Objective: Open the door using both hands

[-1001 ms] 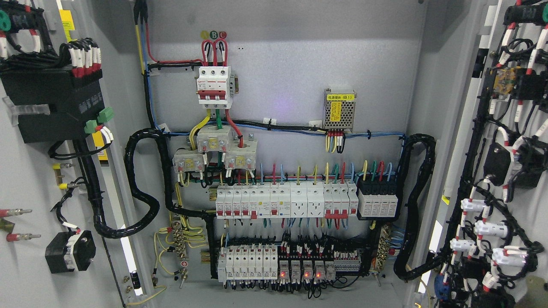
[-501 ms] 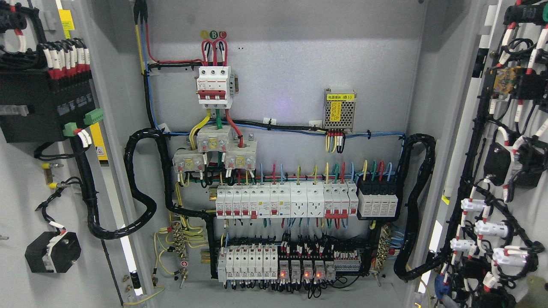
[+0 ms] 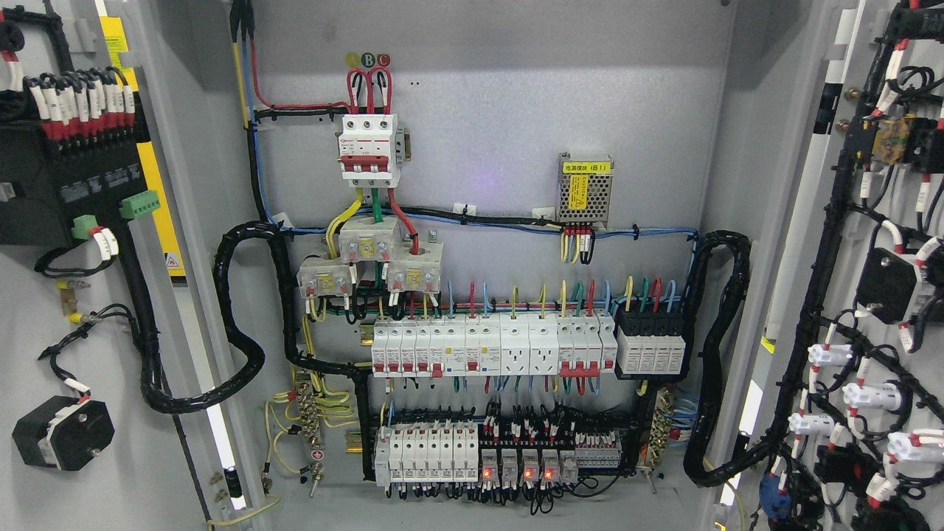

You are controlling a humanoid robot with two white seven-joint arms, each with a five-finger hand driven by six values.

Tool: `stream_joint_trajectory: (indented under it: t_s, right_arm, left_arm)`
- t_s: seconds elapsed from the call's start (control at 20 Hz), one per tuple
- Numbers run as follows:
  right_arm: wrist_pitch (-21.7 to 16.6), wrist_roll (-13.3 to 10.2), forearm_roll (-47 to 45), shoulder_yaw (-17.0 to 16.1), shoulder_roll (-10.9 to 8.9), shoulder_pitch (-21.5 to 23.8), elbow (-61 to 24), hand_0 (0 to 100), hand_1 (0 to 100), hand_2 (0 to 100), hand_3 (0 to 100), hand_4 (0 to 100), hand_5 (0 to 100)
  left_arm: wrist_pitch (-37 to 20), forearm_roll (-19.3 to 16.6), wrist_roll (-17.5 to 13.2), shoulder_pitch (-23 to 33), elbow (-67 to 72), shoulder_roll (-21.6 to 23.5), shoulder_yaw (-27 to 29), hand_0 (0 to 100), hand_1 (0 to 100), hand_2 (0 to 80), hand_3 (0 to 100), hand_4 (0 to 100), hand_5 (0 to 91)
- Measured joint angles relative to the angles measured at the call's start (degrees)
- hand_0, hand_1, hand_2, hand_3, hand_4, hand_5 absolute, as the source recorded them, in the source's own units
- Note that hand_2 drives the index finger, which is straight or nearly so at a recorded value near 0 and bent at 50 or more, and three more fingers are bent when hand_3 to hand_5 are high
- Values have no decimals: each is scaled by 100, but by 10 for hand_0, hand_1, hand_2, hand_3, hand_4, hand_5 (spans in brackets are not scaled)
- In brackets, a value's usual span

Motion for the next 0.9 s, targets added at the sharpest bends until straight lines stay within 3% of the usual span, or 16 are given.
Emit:
stream_joint_trajectory:
  t_s: [0.45, 0.9]
  right_arm:
    - [-50, 42, -159, -347, -28, 87, 0, 0, 500, 40, 0, 0, 0]
    - [-60, 57, -285, -585, -109, 89, 3, 0, 500, 40, 0, 0, 0]
  left_arm:
    - [56, 458, -418, -377, 721, 454, 338, 120, 556, 0, 0, 0, 0]
    - [58, 612, -456, -772, 1467, 841, 496, 120, 556, 0, 0, 0, 0]
